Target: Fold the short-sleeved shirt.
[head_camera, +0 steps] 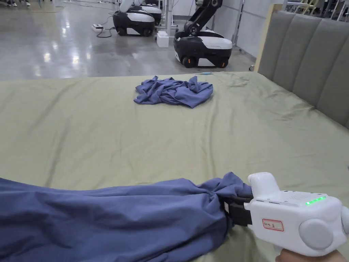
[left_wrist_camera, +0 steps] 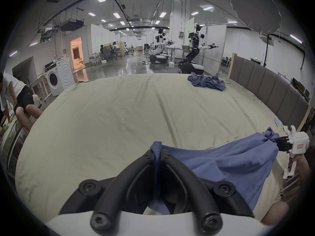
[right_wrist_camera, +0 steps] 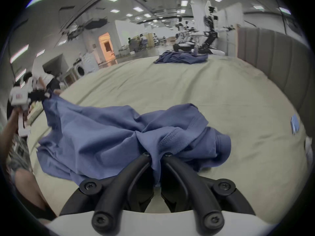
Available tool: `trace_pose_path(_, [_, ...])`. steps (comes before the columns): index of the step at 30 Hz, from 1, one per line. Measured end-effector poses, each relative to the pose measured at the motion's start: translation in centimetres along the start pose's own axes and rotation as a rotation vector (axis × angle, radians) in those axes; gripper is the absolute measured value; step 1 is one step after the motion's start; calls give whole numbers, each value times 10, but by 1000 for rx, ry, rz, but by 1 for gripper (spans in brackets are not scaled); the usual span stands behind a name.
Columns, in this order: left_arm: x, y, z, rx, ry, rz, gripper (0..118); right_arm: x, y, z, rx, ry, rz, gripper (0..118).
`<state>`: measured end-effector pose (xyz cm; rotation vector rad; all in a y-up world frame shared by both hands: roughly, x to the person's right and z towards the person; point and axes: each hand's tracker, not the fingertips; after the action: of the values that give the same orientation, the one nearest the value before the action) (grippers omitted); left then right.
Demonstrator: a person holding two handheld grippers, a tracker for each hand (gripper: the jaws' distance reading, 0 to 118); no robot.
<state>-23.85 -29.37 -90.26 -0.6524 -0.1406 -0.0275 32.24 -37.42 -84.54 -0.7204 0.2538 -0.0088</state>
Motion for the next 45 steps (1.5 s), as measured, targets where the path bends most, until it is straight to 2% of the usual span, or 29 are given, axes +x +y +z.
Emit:
trace_pose_path(1, [-1,0,5,8,-4,6,5,-2,1,7,18,-8,25,6])
trace_pose_path(4, [-6,7,29,49,-11,43,5,-7,15,39,99,-41,-11,6])
trace_pose_path(6, [-9,20,55,107,-18,64,5,-8,35,65,140,-27,-6,6])
trace_pose_path(7, [-12,30,72,143,-26,64,5,-13,51,79,161,-7,34,6])
trace_pose_path(9, [-15,50,104,206,-4,55,5,-25,79,108,212,-38,114,6])
trace_pose_path(13, [-26,103,178,333,44,37,5,-47,145,179,301,-58,163,6])
trace_pose_path(16, [-36,138,228,397,64,34,5,-58,186,225,359,-133,252,6])
trace_pose_path(22, [-42,187,277,449,75,12,5,-67,244,277,403,-171,296,6])
trace_pose_path(28, [-33,226,254,436,115,-21,5,-60,294,253,404,-197,302,6])
trace_pose_path(41, [-76,300,104,397,176,64,5,-41,371,74,389,-195,213,6])
trace_pose_path(45, [-87,316,79,444,209,33,5,-46,393,34,457,-228,245,6])
